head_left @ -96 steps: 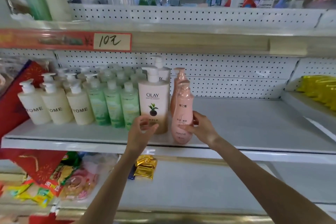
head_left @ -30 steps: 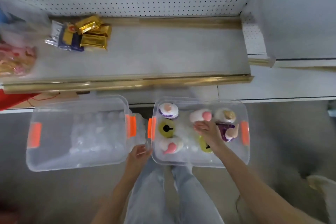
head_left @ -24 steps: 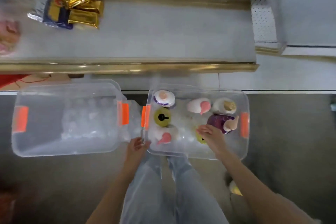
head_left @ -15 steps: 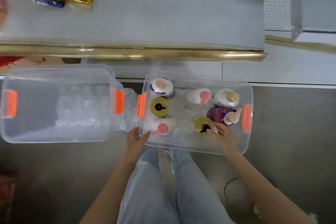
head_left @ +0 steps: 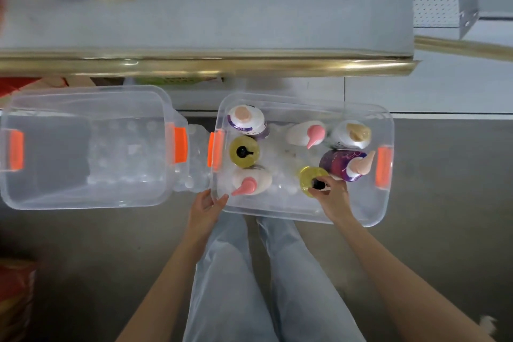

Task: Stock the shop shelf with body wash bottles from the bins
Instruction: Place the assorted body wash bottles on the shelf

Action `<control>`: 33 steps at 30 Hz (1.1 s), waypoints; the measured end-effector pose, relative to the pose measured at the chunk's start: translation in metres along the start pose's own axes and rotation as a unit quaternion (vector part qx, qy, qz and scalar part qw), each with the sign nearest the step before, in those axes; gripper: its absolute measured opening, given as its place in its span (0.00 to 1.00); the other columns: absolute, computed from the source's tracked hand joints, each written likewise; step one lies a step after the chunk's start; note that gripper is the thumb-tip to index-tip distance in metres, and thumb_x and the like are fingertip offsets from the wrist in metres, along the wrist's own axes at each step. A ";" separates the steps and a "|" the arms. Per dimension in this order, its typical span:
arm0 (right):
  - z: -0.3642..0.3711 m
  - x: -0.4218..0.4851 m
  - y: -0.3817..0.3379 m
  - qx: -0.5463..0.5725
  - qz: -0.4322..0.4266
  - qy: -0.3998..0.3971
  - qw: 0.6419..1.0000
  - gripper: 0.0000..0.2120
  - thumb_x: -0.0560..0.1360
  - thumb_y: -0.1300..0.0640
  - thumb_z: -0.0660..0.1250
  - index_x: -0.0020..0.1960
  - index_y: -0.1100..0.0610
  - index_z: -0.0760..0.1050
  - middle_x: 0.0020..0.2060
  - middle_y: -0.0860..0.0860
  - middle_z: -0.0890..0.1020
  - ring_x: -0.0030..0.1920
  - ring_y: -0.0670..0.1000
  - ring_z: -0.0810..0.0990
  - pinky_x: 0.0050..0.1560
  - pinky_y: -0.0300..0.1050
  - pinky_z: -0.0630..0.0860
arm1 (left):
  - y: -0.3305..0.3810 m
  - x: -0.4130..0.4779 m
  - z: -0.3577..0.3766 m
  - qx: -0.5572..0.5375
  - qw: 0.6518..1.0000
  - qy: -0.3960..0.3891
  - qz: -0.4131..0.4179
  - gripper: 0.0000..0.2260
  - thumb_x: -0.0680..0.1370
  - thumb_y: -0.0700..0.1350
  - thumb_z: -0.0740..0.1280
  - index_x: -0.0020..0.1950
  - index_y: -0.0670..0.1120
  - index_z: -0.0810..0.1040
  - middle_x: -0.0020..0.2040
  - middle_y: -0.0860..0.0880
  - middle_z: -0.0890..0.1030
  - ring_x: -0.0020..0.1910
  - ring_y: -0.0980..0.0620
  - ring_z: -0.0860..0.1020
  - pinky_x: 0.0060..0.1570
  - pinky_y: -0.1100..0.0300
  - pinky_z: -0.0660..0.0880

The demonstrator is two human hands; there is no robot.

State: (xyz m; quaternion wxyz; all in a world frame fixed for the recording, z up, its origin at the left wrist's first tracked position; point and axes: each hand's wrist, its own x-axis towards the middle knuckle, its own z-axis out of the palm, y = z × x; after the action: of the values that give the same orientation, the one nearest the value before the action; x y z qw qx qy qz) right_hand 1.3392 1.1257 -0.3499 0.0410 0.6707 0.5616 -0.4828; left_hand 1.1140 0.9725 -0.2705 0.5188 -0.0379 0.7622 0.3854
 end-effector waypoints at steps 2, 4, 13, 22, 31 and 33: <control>0.000 -0.003 0.000 0.018 0.010 0.030 0.999 0.15 0.70 0.59 0.74 0.56 0.59 0.78 0.55 0.56 0.73 0.48 0.51 0.73 0.50 0.35 0.66 | -0.004 0.001 -0.001 0.004 1.000 0.001 -0.007 0.15 0.77 0.50 0.68 0.61 0.50 0.69 0.50 0.57 0.76 0.48 0.61 0.75 0.41 0.64 0.72; -0.002 -0.004 0.001 0.034 0.030 0.042 0.998 0.15 0.72 0.57 0.73 0.57 0.56 0.77 0.54 0.54 0.69 0.48 0.52 0.71 0.52 0.37 0.65 | -0.007 0.003 -0.002 0.009 1.000 0.004 -0.012 0.15 0.77 0.51 0.68 0.61 0.52 0.69 0.51 0.57 0.76 0.49 0.58 0.76 0.43 0.62 0.73; -0.004 0.018 -0.004 0.141 0.111 -0.073 0.981 0.03 0.74 0.59 0.69 0.47 0.56 0.76 0.41 0.56 0.81 0.36 0.53 0.81 0.44 0.47 0.79 | -0.007 0.013 -0.003 0.027 0.999 0.013 -0.021 0.13 0.77 0.50 0.68 0.59 0.51 0.69 0.48 0.59 0.76 0.47 0.58 0.76 0.42 0.62 0.74; -0.010 0.017 0.002 0.188 0.092 -0.082 0.974 0.05 0.74 0.63 0.69 0.50 0.60 0.79 0.41 0.58 0.81 0.35 0.51 0.81 0.40 0.41 0.77 | -0.008 0.023 -0.008 0.036 0.998 -0.005 -0.042 0.15 0.77 0.51 0.68 0.61 0.49 0.71 0.52 0.53 0.79 0.50 0.53 0.78 0.45 0.60 0.76; -0.008 0.012 -0.001 0.148 0.071 -0.063 0.985 0.04 0.71 0.63 0.73 0.45 0.57 0.81 0.38 0.60 0.83 0.31 0.51 0.81 0.37 0.40 0.77 | -0.006 0.028 -0.009 0.056 0.997 -0.028 -0.044 0.16 0.78 0.51 0.67 0.62 0.47 0.70 0.52 0.52 0.78 0.49 0.56 0.77 0.39 0.65 0.72; -0.010 0.007 -0.007 0.154 0.067 -0.056 0.984 0.03 0.71 0.63 0.73 0.44 0.57 0.81 0.36 0.59 0.82 0.30 0.51 0.80 0.37 0.40 0.77 | -0.003 0.025 -0.009 0.070 0.996 -0.036 -0.044 0.17 0.77 0.51 0.67 0.63 0.47 0.70 0.52 0.53 0.77 0.48 0.59 0.76 0.39 0.67 0.71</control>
State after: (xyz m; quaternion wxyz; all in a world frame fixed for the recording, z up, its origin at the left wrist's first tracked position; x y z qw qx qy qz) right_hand 1.3387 1.1397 -0.3461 0.0007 0.6768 0.4309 -0.5968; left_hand 1.0968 0.9732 -0.2909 0.5637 -0.0210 0.7657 0.3090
